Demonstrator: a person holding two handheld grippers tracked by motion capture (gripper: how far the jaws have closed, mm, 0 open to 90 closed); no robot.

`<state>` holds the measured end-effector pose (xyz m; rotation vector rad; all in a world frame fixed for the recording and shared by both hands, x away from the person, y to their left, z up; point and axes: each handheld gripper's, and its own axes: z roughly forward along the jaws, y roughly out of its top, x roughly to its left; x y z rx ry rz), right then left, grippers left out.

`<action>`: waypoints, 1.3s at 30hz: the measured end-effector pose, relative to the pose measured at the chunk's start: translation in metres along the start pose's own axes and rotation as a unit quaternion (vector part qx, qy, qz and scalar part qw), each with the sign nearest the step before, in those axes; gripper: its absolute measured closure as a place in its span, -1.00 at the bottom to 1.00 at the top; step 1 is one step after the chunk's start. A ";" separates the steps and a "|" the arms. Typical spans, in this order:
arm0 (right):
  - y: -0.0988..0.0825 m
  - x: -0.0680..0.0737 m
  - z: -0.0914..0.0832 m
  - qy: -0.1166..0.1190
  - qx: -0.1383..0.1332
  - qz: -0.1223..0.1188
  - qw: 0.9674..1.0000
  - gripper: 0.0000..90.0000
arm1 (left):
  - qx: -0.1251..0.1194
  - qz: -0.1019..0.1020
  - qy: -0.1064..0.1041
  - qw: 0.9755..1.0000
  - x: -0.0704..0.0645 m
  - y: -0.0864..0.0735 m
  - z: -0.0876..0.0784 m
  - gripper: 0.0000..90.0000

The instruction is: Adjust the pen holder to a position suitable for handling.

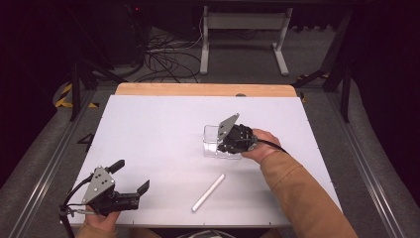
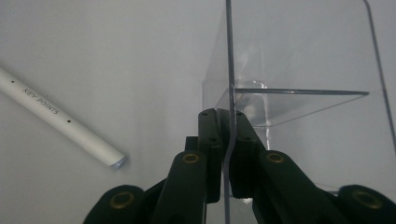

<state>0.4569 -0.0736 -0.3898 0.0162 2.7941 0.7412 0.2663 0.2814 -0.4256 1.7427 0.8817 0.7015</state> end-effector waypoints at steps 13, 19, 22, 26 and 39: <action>0.024 0.009 -0.006 0.018 -0.022 -0.026 0.999 0.93 | 0.000 -0.002 -0.001 1.000 0.000 0.000 0.001 -0.98; 0.036 0.011 0.003 0.037 -0.025 -0.024 0.999 0.93 | 0.000 -0.005 -0.003 1.000 0.001 -0.001 0.000 -0.98; 0.042 0.012 0.010 0.047 -0.016 -0.026 0.998 0.93 | 0.001 -0.005 -0.004 1.000 0.001 -0.001 0.000 -0.98; 0.046 0.012 0.015 0.055 -0.009 -0.027 0.998 0.93 | 0.001 -0.004 -0.004 1.000 0.001 -0.001 0.001 -0.98; 0.046 0.009 0.022 0.055 -0.008 -0.023 0.998 0.86 | 0.003 -0.006 -0.006 1.000 0.000 -0.001 0.001 -0.98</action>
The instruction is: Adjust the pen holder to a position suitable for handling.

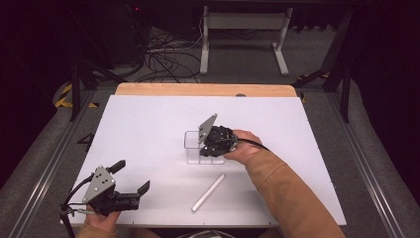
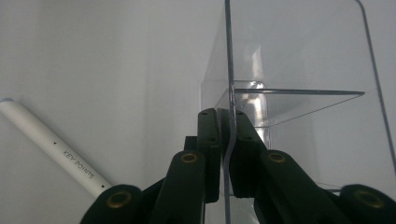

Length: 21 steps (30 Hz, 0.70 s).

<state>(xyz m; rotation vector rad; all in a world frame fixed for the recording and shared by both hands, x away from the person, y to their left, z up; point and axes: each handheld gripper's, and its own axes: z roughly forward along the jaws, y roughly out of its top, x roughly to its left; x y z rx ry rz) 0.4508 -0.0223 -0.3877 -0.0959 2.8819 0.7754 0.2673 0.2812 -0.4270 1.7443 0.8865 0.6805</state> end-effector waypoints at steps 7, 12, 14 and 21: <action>-0.003 0.002 -0.017 -0.018 -0.042 0.022 0.999 0.35 | -0.002 -0.001 0.000 1.000 0.000 0.000 0.000 -0.98; -0.013 0.010 -0.051 -0.032 -0.138 0.077 0.987 -0.13 | -0.002 -0.001 -0.005 1.000 -0.002 0.002 0.001 -0.98; -0.016 0.016 -0.060 -0.055 -0.165 0.081 0.981 -0.25 | -0.002 0.001 -0.006 1.000 -0.002 0.002 0.001 -0.99; -0.018 0.026 -0.085 -0.102 -0.236 0.091 0.962 -0.55 | -0.003 0.004 -0.008 1.000 -0.004 0.004 0.003 -0.99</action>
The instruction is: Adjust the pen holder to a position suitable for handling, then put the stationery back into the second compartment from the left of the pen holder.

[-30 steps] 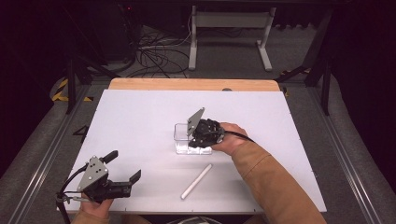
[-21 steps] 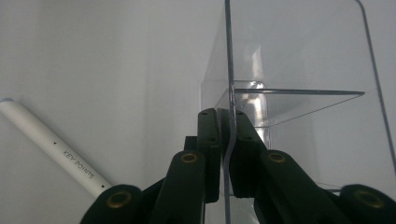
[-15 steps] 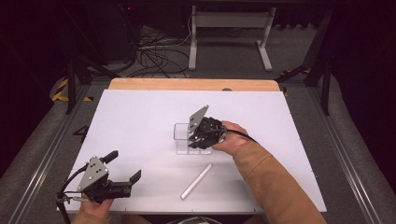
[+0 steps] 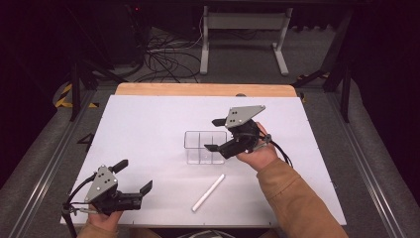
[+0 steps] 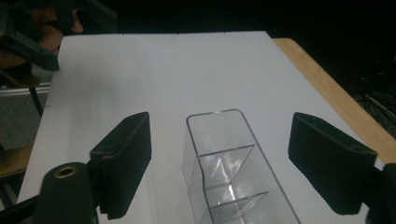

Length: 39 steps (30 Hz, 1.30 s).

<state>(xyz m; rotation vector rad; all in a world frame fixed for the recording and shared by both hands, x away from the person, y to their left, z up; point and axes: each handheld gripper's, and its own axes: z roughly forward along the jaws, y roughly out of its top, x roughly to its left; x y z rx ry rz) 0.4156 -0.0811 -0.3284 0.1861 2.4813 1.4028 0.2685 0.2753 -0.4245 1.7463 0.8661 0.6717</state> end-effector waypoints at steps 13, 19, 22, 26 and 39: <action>-0.012 0.006 -0.027 -0.040 -0.068 0.041 0.996 -0.93 | -0.003 -0.002 -0.020 1.000 -0.002 0.004 0.001 -0.99; -0.019 0.015 -0.039 -0.052 -0.082 0.035 0.995 -0.93 | -0.004 0.001 -0.021 1.000 -0.005 0.006 0.004 -0.99; -0.020 0.016 -0.042 -0.056 -0.085 0.036 0.994 -0.93 | -0.003 0.003 -0.022 1.000 -0.005 0.008 0.003 -0.99; -0.025 0.020 -0.049 -0.066 -0.097 0.039 0.992 -0.93 | -0.009 -0.002 -0.026 1.000 -0.005 0.011 0.002 -0.99; -0.072 0.044 -0.086 -0.124 -0.123 0.073 0.982 -0.92 | 0.006 0.012 -0.036 0.999 -0.016 0.023 0.010 -0.99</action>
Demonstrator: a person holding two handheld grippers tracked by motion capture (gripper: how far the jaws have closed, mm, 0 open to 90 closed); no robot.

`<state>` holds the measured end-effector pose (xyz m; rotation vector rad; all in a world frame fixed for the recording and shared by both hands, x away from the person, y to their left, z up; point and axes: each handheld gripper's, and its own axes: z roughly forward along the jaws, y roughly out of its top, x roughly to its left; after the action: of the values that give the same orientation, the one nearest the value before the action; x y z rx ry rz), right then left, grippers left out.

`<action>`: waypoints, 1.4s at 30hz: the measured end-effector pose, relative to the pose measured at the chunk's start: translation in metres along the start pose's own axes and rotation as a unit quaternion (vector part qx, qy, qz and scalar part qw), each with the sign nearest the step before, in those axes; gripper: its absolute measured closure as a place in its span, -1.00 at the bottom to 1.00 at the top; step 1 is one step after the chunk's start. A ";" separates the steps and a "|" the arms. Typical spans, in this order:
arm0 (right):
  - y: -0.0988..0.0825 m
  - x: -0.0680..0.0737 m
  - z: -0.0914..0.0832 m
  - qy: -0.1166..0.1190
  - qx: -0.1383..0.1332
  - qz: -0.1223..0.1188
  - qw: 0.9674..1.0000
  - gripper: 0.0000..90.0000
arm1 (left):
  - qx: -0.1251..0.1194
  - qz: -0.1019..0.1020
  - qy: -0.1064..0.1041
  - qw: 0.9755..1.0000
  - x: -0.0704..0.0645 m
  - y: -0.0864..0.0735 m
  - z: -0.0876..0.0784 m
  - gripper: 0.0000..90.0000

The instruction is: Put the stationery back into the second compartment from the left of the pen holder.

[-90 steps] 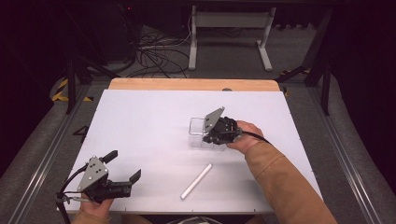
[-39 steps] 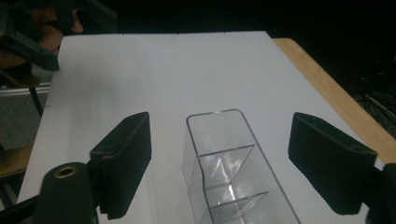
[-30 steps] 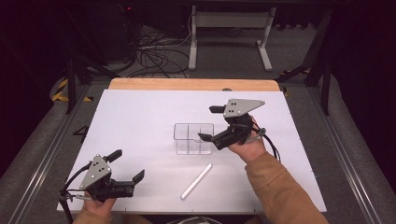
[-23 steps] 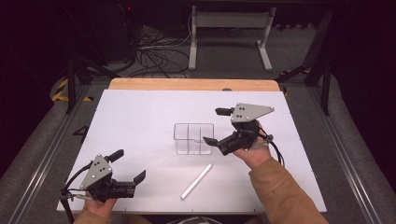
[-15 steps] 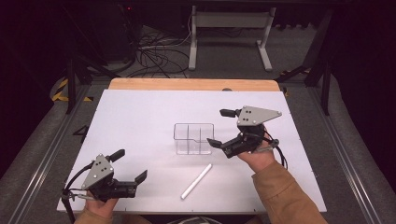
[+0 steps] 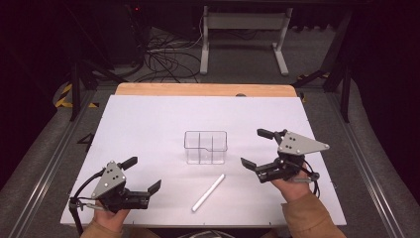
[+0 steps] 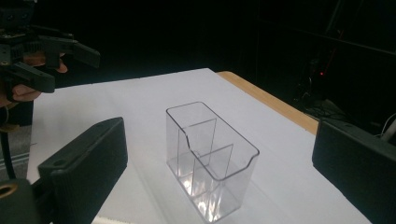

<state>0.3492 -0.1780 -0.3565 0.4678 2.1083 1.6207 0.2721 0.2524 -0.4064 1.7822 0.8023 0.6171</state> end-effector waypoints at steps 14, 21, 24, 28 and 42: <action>-0.055 0.008 -0.031 -0.044 0.002 0.052 0.998 -0.92 | 0.014 0.005 -0.039 0.999 -0.016 0.020 0.019 -0.98; -0.067 0.012 -0.035 -0.046 0.001 0.048 0.998 -0.92 | 0.029 0.017 -0.049 0.998 -0.025 0.030 0.032 -0.98; -0.069 0.011 -0.035 -0.047 0.006 0.050 0.998 -0.92 | 0.032 0.012 -0.067 0.997 -0.029 0.035 0.037 -0.98; -0.070 0.011 -0.035 -0.050 0.006 0.051 0.997 -0.92 | 0.034 0.015 -0.078 0.996 -0.034 0.042 0.042 -0.98; -0.071 0.011 -0.035 -0.048 0.010 0.046 0.998 -0.92 | 0.071 -0.027 -0.096 0.992 -0.052 0.054 0.065 -0.97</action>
<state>0.3211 -0.2194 -0.4193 0.6463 2.0613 1.5952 0.2983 0.1609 -0.3786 1.9095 0.7754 0.3535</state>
